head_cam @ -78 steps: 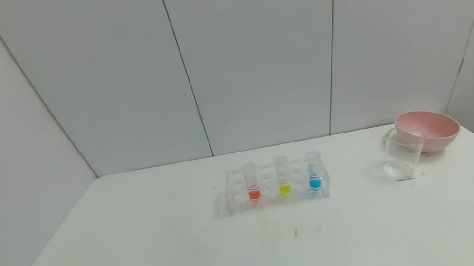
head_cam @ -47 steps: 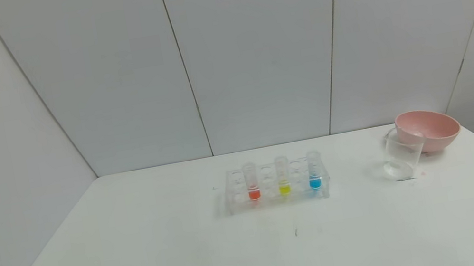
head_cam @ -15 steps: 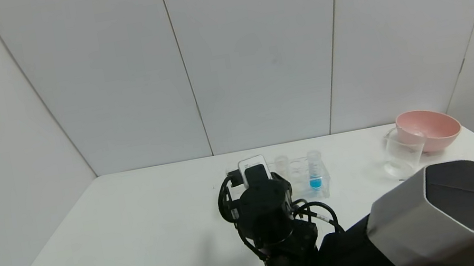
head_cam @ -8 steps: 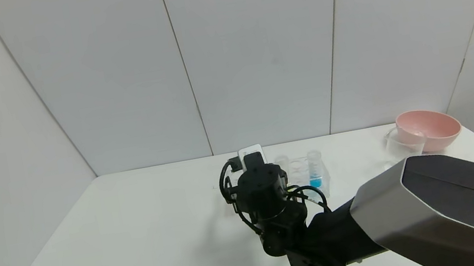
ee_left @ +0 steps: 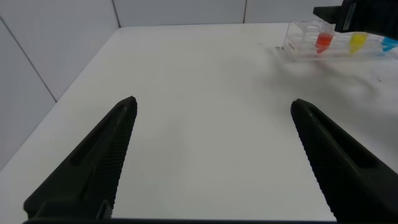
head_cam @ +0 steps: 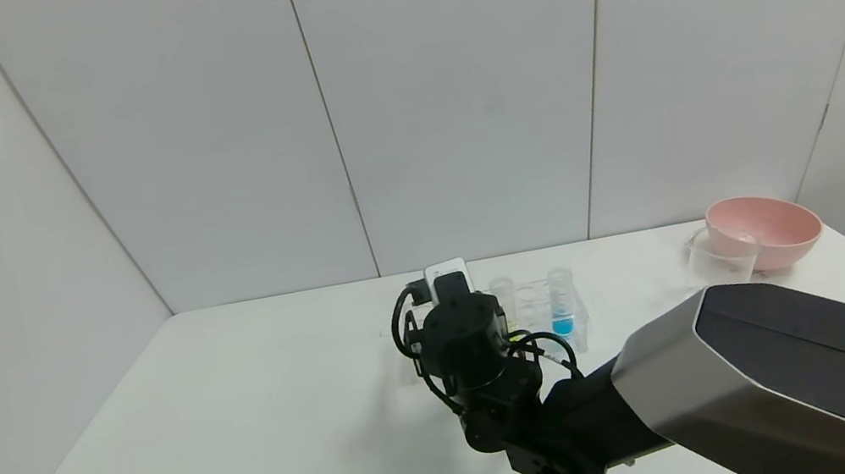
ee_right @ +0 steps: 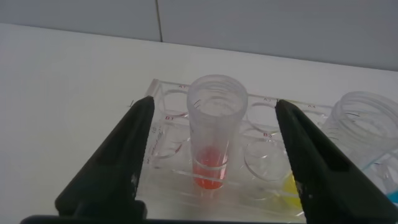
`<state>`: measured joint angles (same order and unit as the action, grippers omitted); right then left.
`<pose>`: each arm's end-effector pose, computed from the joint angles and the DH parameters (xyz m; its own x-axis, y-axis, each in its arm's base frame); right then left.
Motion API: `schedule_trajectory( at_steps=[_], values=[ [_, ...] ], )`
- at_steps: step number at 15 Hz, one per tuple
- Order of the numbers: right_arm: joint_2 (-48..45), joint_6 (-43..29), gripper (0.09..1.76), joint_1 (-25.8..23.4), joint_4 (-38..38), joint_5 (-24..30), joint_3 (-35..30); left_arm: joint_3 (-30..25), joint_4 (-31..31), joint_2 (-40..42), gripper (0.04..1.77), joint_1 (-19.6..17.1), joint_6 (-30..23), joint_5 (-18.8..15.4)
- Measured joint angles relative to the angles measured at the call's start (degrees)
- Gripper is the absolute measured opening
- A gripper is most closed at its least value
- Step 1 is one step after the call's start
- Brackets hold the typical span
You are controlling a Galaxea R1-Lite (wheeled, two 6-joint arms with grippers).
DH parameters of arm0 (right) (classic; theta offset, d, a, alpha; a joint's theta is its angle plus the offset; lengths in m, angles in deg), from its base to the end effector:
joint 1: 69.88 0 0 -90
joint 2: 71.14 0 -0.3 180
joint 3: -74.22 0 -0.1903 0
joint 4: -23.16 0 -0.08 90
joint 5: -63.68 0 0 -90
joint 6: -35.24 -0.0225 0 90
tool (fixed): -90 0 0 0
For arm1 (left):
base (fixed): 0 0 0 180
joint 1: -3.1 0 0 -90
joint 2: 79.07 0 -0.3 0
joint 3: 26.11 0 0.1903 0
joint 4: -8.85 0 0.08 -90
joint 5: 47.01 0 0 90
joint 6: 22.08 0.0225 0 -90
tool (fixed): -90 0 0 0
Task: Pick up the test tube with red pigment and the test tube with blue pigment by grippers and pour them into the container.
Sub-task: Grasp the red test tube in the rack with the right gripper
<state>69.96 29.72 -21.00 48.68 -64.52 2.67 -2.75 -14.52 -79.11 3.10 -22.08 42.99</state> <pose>0.3331 0.3605 0.0736 0.9787 0.1807 -0.0975 -0.1797 0.9835 0.0190 -0.0227 0.0000 0.0755 1.0000 0.0000 -0.0009 0.0000 1.0000 0.0000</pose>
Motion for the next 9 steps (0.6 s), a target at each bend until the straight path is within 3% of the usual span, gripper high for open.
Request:
schedule_trajectory(
  at_steps=[7, 9],
  values=[
    [-0.20, 0.00, 0.50, 0.18, -0.13, -0.06, -0.55, 0.00, 0.00, 0.00, 1.76, 0.00, 0.00, 0.00],
    [-0.30, 0.00, 0.50, 0.18, -0.04, -0.11, -0.61, 0.00, 0.00, 0.00, 1.76, 0.00, 0.00, 0.00]
  ],
)
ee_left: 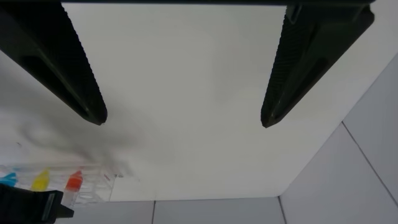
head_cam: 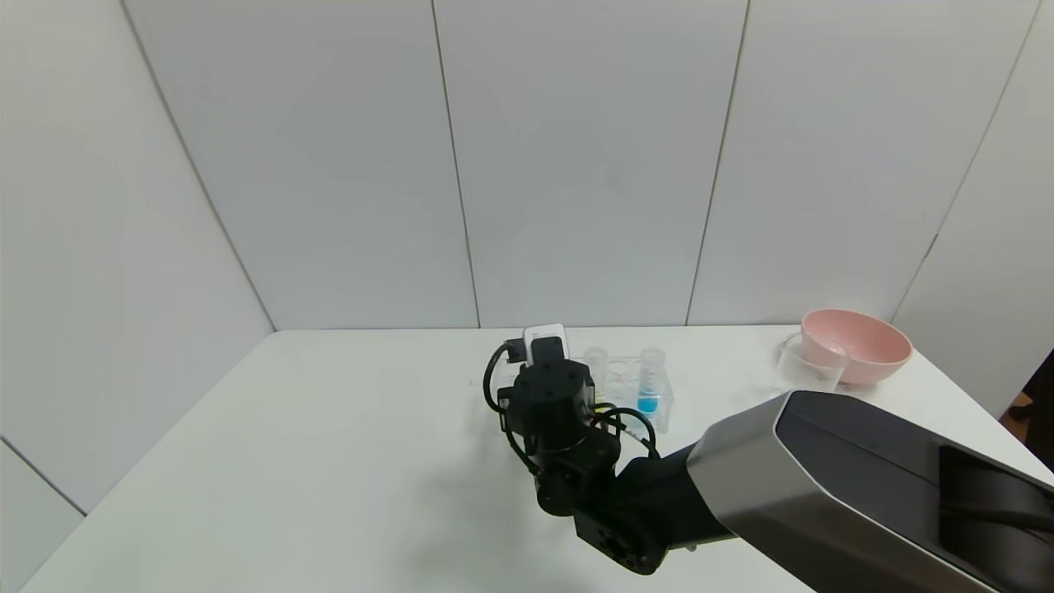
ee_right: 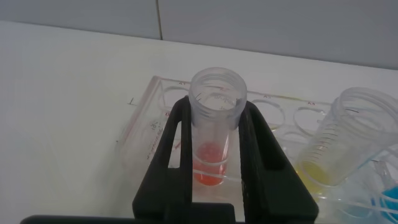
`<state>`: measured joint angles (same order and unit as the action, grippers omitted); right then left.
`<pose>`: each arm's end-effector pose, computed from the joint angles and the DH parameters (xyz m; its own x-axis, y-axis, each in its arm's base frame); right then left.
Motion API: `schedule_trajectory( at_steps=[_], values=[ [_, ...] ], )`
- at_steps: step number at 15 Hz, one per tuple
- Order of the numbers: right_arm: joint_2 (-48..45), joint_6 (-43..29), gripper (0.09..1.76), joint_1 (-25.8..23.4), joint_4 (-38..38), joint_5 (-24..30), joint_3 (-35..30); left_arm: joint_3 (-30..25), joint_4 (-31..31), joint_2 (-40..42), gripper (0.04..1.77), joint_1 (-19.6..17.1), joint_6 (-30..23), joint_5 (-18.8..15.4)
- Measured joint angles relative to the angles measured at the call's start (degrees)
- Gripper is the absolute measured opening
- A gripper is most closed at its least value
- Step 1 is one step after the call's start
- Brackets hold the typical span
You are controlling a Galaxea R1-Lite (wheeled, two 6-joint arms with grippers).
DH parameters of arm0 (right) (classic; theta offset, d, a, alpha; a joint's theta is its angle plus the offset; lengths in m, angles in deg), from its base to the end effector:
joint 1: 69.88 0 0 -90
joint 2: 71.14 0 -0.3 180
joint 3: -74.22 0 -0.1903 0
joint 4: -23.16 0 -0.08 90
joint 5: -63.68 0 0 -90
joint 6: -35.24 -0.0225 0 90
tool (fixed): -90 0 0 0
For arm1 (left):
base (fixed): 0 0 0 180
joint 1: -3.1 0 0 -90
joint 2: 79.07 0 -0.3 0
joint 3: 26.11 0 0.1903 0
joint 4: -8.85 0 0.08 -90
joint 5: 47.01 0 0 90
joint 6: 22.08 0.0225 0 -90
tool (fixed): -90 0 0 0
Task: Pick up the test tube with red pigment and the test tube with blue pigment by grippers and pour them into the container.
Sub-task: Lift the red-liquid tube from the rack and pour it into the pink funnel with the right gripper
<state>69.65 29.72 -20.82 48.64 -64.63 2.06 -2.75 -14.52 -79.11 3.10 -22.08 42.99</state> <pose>0.3309 0.3602 0.0734 0.9781 0.1815 -0.1020 -0.1809 0.9834 0.0152 -0.0227 0.0000 0.0755 1.0000 0.0000 -0.0009 0.0000 1.0000 0.0000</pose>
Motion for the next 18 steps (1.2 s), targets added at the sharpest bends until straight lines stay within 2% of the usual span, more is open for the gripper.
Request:
schedule_trajectory(
  at_steps=[18],
  values=[
    [-6.30, 3.86, 0.50, 1.02, 0.01, -0.09, 0.35, 0.00, 0.00, 0.00, 1.76, 0.00, 0.00, 0.00]
  ],
)
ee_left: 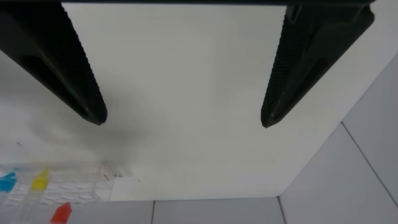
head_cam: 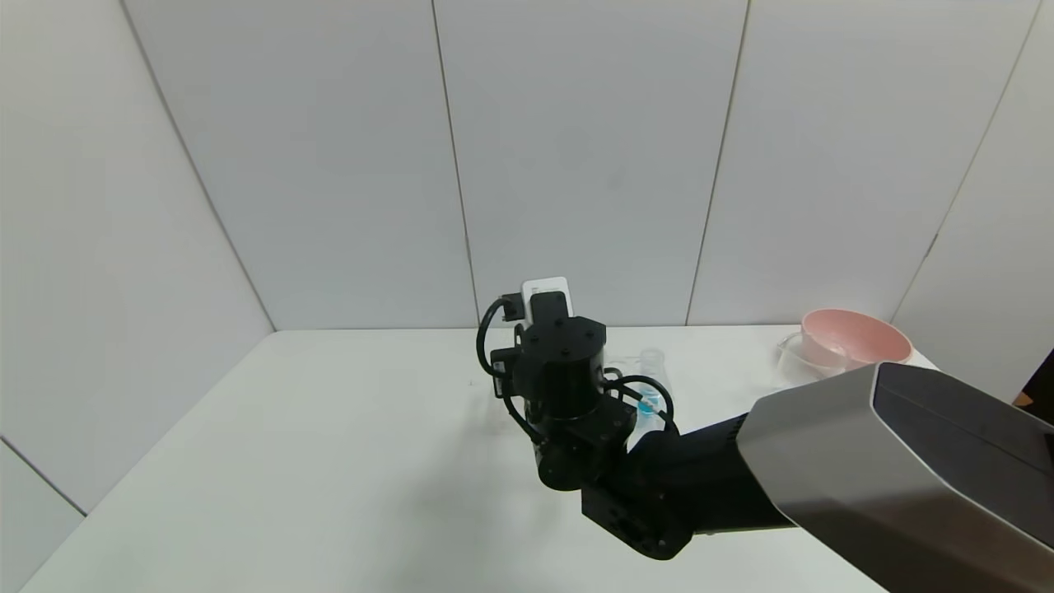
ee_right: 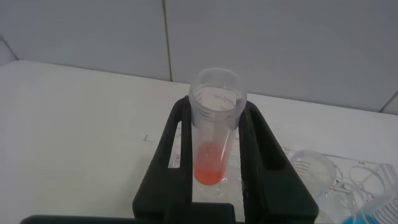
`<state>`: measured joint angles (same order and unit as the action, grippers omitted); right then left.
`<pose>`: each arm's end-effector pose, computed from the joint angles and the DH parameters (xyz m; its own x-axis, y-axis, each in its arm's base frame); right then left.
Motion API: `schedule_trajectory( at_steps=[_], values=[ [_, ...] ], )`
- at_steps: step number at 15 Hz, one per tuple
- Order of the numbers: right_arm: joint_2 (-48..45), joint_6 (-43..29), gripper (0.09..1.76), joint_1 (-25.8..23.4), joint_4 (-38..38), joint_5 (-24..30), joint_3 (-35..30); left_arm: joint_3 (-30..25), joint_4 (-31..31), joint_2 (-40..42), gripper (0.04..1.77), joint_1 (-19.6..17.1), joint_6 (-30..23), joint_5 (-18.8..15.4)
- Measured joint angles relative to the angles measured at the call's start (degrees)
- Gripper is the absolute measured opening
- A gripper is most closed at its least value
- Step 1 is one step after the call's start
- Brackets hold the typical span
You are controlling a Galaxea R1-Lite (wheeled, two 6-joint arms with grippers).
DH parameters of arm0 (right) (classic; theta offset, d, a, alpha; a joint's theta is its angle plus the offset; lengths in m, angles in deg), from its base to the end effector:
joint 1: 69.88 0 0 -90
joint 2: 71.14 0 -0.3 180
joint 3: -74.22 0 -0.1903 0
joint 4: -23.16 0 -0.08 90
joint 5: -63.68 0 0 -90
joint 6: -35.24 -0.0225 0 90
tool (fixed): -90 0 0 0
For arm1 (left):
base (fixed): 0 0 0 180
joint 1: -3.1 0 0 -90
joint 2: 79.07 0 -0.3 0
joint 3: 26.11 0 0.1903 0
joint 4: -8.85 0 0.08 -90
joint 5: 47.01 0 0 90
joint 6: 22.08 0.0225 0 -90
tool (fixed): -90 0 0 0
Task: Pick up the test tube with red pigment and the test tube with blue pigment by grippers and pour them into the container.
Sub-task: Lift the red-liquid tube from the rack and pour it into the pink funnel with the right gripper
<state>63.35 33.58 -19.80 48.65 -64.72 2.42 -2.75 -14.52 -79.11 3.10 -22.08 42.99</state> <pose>0.3178 0.3580 0.1284 0.9792 0.2024 -0.0109 -0.2021 0.9791 0.0203 -0.0227 0.0000 0.0755 1.0000 0.0000 -0.0009 0.0000 1.0000 0.0000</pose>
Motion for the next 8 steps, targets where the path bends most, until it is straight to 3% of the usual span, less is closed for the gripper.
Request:
schedule_trajectory(
  at_steps=[5, 8],
  values=[
    [-1.08, 0.16, 0.50, -0.02, -0.12, 0.13, -1.13, 0.00, 0.00, 0.00, 1.76, 0.00, 0.00, 0.00],
    [-4.47, 0.62, 0.50, 0.00, 0.05, 2.93, -6.69, 0.00, 0.00, 0.00, 1.76, 0.00, 0.00, 0.00]
  ],
)
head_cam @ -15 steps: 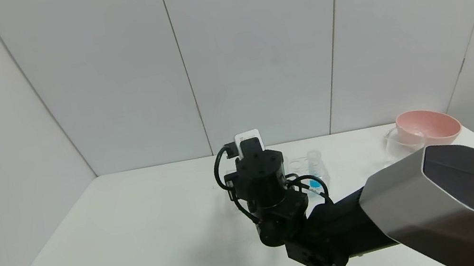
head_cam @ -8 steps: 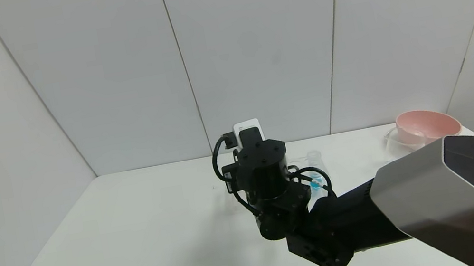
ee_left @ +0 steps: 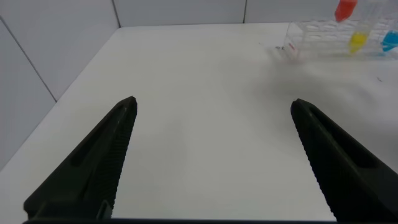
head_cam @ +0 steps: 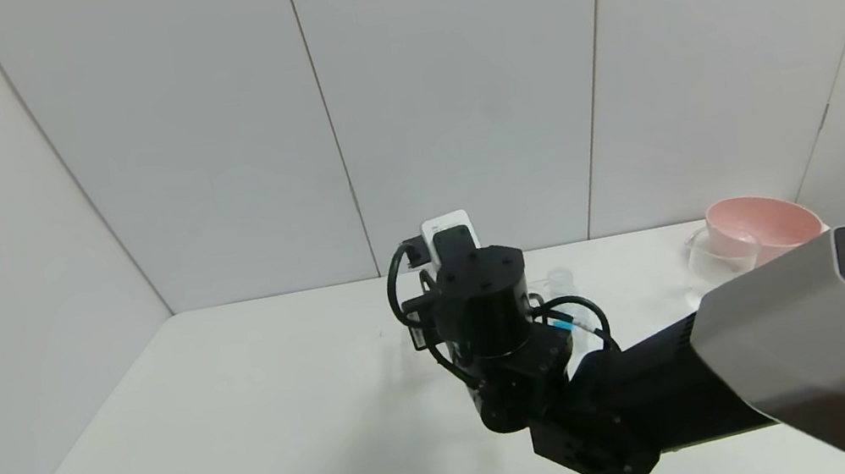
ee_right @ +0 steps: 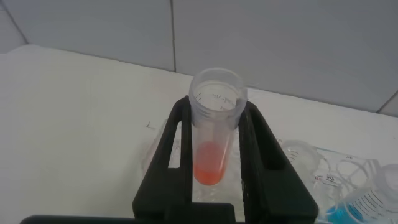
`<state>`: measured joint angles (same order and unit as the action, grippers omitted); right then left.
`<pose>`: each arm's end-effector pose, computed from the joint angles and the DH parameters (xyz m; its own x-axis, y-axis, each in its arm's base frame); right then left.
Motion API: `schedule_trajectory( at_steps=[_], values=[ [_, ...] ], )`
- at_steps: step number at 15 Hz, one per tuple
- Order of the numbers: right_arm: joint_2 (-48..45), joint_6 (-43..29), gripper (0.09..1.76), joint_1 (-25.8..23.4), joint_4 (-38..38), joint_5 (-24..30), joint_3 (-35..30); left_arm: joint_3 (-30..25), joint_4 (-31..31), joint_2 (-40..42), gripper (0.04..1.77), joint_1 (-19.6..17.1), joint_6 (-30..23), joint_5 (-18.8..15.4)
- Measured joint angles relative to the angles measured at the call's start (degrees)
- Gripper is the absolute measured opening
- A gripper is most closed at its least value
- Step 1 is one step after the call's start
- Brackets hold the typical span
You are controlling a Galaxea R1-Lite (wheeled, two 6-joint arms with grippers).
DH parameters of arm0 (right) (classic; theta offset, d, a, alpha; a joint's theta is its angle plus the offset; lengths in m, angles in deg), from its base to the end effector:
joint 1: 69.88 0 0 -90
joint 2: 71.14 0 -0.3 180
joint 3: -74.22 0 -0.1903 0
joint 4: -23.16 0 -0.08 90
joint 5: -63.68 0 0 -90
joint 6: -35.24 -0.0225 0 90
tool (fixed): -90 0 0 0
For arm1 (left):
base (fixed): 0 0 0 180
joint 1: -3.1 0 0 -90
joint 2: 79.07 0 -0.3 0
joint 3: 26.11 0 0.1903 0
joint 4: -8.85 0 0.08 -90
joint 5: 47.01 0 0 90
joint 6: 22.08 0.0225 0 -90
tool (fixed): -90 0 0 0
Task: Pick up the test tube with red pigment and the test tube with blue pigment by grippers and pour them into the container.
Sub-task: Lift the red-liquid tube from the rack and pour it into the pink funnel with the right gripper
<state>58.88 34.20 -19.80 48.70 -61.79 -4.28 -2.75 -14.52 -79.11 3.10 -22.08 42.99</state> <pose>0.3041 0.3431 0.1338 0.9670 0.2514 -0.0423 -0.2521 0.9676 -0.0120 -0.0227 0.0000 0.0755 1.0000 0.0000 -0.0009 0.0000 1.0000 0.0000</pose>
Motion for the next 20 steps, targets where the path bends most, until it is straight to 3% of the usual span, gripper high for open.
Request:
schedule_trajectory(
  at_steps=[7, 10, 14, 20],
  values=[
    [-20.03, -0.40, 0.50, -0.57, 1.97, 15.97, -26.86, 0.00, 0.00, 0.00, 1.76, 0.00, 0.00, 0.00],
    [-31.26, -0.44, 0.50, -3.39, 1.78, 23.98, -37.51, 0.00, -0.02, 0.00, 1.76, 0.00, 0.00, 0.00],
    [-44.85, -0.40, 0.50, -17.53, -1.61, 38.25, -48.08, 0.00, -0.02, 0.00, 1.76, 0.00, 0.00, 0.00],
    [-56.56, 2.16, 0.50, -47.87, -11.72, 65.41, -51.41, 0.00, 0.00, 0.00, 1.76, 0.00, 0.00, 0.00]
  ],
)
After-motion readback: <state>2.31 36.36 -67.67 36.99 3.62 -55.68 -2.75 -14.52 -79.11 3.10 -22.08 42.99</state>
